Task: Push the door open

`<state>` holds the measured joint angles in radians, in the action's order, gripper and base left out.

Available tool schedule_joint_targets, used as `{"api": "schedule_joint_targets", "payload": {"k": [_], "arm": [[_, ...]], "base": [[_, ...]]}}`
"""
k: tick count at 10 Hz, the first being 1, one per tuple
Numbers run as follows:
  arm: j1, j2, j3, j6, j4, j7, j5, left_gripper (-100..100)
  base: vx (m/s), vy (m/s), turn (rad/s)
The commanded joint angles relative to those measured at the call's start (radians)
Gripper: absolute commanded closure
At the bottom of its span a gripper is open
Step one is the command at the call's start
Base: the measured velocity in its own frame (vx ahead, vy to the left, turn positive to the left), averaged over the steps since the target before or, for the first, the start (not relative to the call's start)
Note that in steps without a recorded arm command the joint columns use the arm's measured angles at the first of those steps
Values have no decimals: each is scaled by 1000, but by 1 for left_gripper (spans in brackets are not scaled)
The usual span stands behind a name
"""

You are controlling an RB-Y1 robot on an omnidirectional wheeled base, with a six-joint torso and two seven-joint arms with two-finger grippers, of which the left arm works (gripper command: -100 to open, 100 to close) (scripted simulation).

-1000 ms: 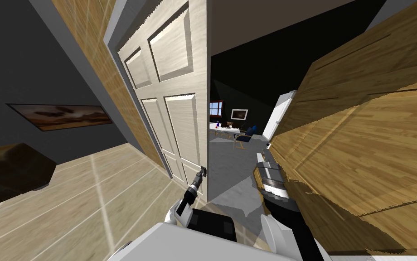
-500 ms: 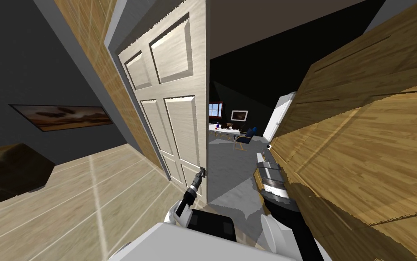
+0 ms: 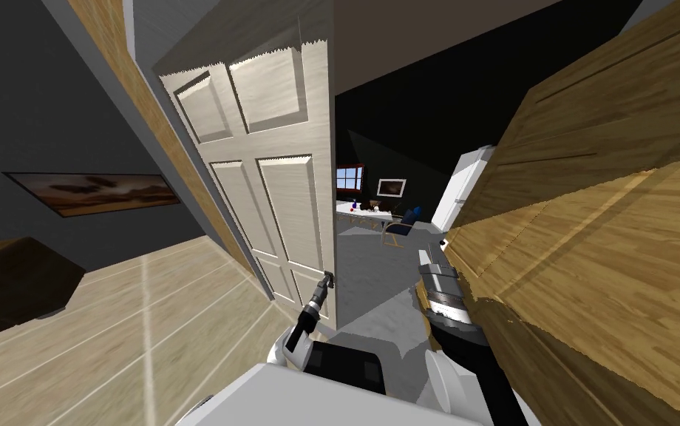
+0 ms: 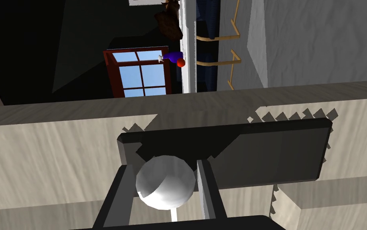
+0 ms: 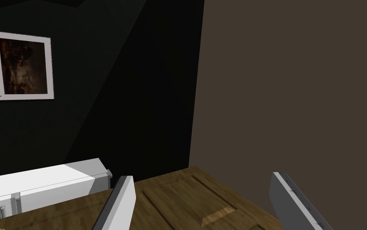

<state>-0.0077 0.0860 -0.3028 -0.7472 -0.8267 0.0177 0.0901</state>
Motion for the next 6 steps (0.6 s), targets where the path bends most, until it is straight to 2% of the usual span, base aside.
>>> {"api": "schedule_joint_targets", "payload": {"k": [1, 6], "arm": [[-12, 11, 33, -2, 5, -5, 12, 100], [-20, 12, 86, -4, 19, -19, 30, 100]], "base": [[191, -103, 74], [147, -91, 51]]}}
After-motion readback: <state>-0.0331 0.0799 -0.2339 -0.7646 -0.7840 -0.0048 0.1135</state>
